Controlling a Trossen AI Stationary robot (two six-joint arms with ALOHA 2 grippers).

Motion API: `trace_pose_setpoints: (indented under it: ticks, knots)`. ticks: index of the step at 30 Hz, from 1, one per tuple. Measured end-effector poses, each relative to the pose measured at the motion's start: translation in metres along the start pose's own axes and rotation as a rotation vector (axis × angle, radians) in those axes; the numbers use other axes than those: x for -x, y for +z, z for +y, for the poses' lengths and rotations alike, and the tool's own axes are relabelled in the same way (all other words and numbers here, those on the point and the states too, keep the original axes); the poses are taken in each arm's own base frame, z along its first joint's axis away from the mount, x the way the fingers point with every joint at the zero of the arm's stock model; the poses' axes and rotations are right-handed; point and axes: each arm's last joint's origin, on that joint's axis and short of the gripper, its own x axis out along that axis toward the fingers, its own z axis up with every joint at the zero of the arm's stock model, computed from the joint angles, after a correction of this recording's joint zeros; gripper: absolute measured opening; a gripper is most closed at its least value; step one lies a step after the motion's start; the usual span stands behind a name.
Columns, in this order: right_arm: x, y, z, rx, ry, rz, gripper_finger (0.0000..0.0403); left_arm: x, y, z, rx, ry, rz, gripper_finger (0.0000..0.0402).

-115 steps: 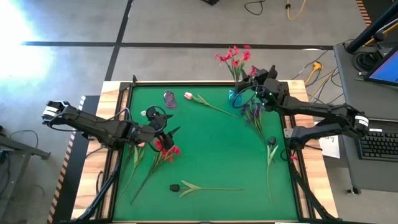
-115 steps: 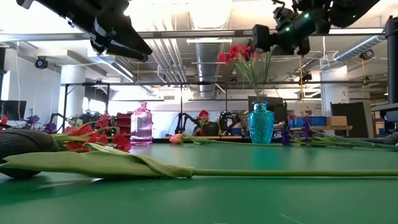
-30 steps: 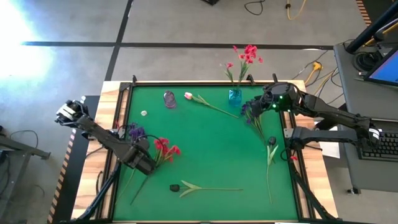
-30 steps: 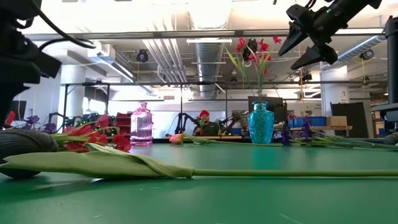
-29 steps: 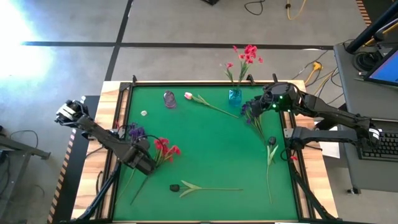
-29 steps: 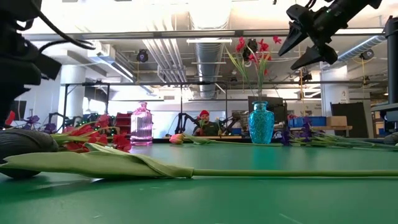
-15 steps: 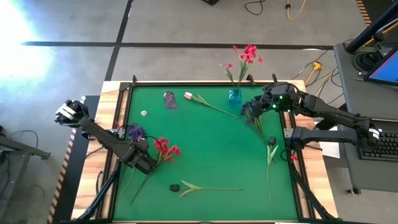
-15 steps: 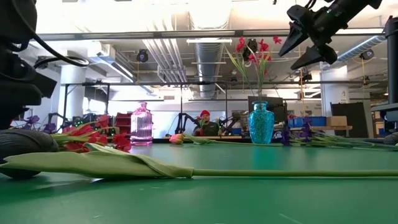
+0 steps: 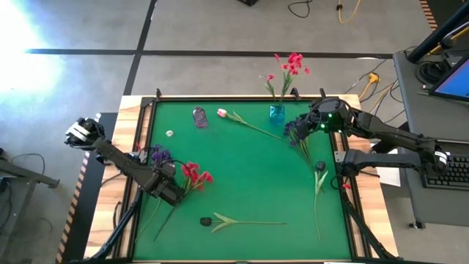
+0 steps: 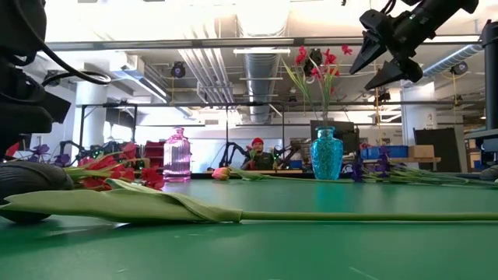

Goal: Sort flowers into vase by color
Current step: Put the bottom pink flower into the blue vase

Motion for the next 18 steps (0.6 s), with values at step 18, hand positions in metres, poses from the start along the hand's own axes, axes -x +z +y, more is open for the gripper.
trace_pose_setpoints:
  ticks: [18]
  knots:
    - [-0.001,-0.001,-0.001,0.042,-0.009,0.001,0.0304,0.041,0.002,-0.011,-0.107,-0.130,0.013,0.0000]
